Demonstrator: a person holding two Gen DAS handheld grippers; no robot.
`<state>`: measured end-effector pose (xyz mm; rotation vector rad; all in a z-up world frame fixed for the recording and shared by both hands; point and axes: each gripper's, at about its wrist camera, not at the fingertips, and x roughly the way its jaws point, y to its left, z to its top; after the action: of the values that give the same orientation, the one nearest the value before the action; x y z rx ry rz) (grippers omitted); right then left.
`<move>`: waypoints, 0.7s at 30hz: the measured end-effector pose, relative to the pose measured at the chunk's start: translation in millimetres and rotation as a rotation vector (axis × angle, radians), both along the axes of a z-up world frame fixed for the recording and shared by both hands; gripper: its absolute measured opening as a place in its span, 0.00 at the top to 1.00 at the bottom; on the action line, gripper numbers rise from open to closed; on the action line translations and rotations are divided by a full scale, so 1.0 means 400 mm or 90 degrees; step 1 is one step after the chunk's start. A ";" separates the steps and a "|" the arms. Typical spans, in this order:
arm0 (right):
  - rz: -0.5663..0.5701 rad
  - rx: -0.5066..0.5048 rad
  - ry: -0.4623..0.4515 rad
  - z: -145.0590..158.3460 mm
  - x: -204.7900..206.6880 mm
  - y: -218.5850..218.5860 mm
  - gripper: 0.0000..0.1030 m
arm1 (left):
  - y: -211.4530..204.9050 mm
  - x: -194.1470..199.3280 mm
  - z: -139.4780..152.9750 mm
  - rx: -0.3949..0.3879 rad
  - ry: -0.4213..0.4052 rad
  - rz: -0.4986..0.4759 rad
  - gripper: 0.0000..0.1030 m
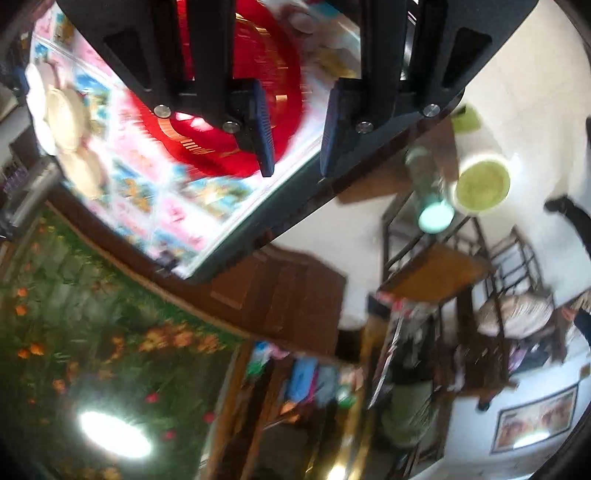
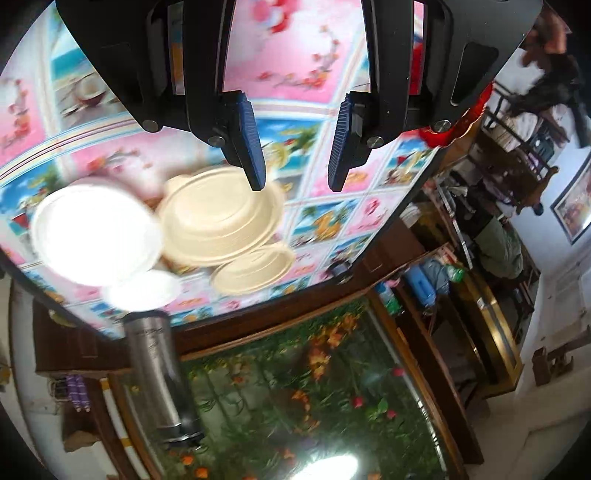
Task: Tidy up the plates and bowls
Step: 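Move both grippers toward the large beige pulp bowl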
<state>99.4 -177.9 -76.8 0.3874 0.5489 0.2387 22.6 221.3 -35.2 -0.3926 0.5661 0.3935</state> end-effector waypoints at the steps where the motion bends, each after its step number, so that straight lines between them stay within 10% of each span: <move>1: -0.008 0.003 -0.002 0.001 -0.001 -0.020 0.66 | -0.015 -0.002 0.015 0.003 -0.009 -0.013 0.49; 4: -0.040 0.012 -0.009 0.005 -0.011 -0.094 0.66 | -0.116 -0.008 0.081 0.027 -0.051 -0.068 0.23; 13: -0.113 0.073 0.015 -0.019 -0.061 -0.333 0.63 | -0.381 0.103 0.081 -0.017 -0.017 -0.263 0.22; 21: -0.143 0.148 0.037 -0.053 -0.078 -0.488 0.61 | -0.511 0.247 -0.018 -0.104 0.087 -0.306 0.22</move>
<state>68.3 -373.1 -98.0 0.6784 0.5318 0.0738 121.3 16.9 -42.3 -0.3740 0.8050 -0.0900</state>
